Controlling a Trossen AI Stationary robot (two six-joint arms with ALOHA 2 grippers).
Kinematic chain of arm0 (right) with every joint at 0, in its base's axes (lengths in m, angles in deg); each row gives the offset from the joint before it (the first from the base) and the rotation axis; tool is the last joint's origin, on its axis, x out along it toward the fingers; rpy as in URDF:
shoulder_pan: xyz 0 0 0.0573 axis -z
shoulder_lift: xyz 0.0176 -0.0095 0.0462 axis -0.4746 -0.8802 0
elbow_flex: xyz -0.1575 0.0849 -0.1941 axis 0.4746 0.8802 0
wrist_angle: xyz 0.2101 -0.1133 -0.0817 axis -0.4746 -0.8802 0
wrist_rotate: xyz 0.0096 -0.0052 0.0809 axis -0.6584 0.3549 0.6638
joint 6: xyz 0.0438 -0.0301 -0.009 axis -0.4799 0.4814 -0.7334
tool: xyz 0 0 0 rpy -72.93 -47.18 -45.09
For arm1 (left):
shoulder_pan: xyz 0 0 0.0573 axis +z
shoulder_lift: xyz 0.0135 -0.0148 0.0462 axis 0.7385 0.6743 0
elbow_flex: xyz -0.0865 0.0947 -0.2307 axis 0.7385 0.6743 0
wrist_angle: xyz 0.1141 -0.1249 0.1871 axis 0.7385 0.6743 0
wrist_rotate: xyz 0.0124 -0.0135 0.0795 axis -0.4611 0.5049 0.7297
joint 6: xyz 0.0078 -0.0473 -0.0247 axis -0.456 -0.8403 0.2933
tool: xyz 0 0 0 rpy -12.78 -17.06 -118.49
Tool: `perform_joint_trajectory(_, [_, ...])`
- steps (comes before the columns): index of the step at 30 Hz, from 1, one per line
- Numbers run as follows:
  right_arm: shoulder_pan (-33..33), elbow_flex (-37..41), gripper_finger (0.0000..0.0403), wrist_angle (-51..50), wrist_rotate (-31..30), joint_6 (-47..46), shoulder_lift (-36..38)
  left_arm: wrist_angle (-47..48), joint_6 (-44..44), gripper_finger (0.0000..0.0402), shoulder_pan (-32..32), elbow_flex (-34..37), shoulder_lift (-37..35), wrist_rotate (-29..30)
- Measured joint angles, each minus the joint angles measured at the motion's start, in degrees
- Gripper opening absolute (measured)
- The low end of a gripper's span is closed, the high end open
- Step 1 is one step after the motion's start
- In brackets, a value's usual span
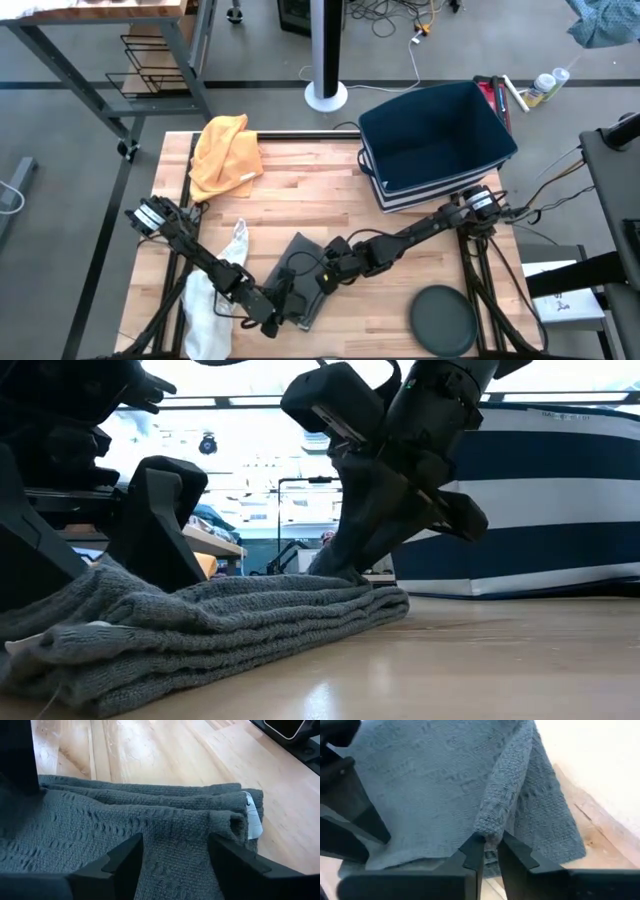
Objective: Fold kitchen towel into neat rectangle
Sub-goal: Fold the gray towel
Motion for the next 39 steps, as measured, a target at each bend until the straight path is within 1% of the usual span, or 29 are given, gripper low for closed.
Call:
perform_joint_trajectory(6, [0.16, 0.19, 0.0025, 0.39, -0.63, 0.22, -0.24, -0.09, 1.08, 0.0211, -1.07, 0.0, -0.21, 0.63])
perform_joint_trajectory(10, [0.31, -0.98, 0.0005, 0.25, -0.6, 2.03, -0.02, 0.5, 1.62, 0.0207, -2.52, 0.02, -1.19, 1.46])
perform_joint_trajectory(15, [0.55, -3.42, 0.0003, 0.45, -0.63, 4.79, 0.54, 3.09, 1.89, 0.0203, -5.77, 0.02, -3.64, 4.1])
perform_joint_trajectory(19, [0.91, -4.34, 0.0002, 0.3, -0.69, 5.28, 0.54, 2.6, 1.85, 0.0203, -8.21, 0.02, -3.89, 6.09])
perform_joint_trajectory(23, [1.25, -4.31, 0.0002, 0.21, -1.06, 5.6, 0.54, 1.94, 1.88, 0.0203, -8.54, 0.04, -3.14, 7.28])
perform_joint_trajectory(27, [1.33, -4.2, 0.0002, 0.24, -1.08, 5.03, 0.33, -2.07, 2.18, 0.0203, -8.03, 0.04, -2.26, 8.85])
perform_joint_trajectory(32, [1.34, -4.11, 0.0002, 0.24, -1.08, 5.04, 0.28, -3.61, 2.29, 0.0203, -7.91, 0.0, 0.06, 8.85])
perform_joint_trajectory(37, [1.37, -4.02, 0.0002, 0.27, -1.08, 5.07, 0.26, -9.29, 2.38, 0.0203, -7.62, -0.03, 3.43, 8.87])
perform_joint_trajectory(39, [1.38, -3.9, 0.0002, 0.17, -1.1, 5.04, 0.26, -9.57, 2.46, 0.0203, -7.36, -0.26, 4.32, 8.89])
